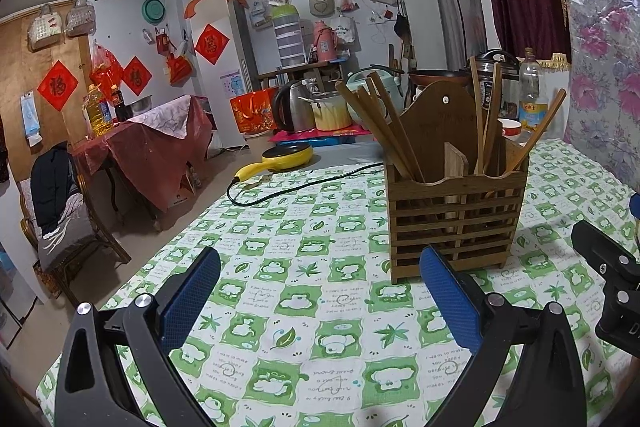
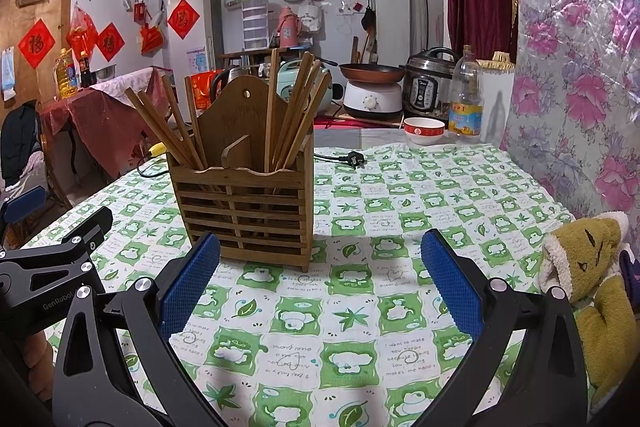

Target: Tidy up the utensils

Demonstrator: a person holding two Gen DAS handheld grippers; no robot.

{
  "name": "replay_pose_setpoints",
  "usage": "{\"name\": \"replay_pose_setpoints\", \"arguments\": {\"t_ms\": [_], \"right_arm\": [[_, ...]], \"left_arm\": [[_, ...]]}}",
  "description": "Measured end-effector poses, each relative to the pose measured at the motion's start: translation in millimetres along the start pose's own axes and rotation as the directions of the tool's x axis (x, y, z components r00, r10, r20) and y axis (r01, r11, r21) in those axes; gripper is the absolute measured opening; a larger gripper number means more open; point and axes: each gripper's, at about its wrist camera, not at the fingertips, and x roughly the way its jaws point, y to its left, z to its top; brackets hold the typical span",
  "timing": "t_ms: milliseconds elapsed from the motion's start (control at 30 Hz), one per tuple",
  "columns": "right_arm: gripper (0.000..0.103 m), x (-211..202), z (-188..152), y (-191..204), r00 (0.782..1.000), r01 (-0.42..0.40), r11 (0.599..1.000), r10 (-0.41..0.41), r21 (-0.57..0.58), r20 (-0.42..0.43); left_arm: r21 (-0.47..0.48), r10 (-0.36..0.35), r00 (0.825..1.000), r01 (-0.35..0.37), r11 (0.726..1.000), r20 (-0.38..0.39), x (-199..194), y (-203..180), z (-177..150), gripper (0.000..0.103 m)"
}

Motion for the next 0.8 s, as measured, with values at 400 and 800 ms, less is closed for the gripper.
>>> {"name": "replay_pose_setpoints", "arguments": {"t_ms": [400,800], "right_arm": [[0.097,-0.3,0.5,0.2,1.0,0.0,1.0,0.0,0.0,0.001],[0.097,-0.7,0.7,0.2,1.0,0.0,1.0,0.0,0.0,0.002]], "left_arm": [[0.0,0.001,1.0,-0.001,1.0,0.001,0.4,-0.3,-0.2,0.098],[0.001,0.001,1.0,-0.001,1.0,0.0,0.6,-1.2,-0.6,0.098]]}}
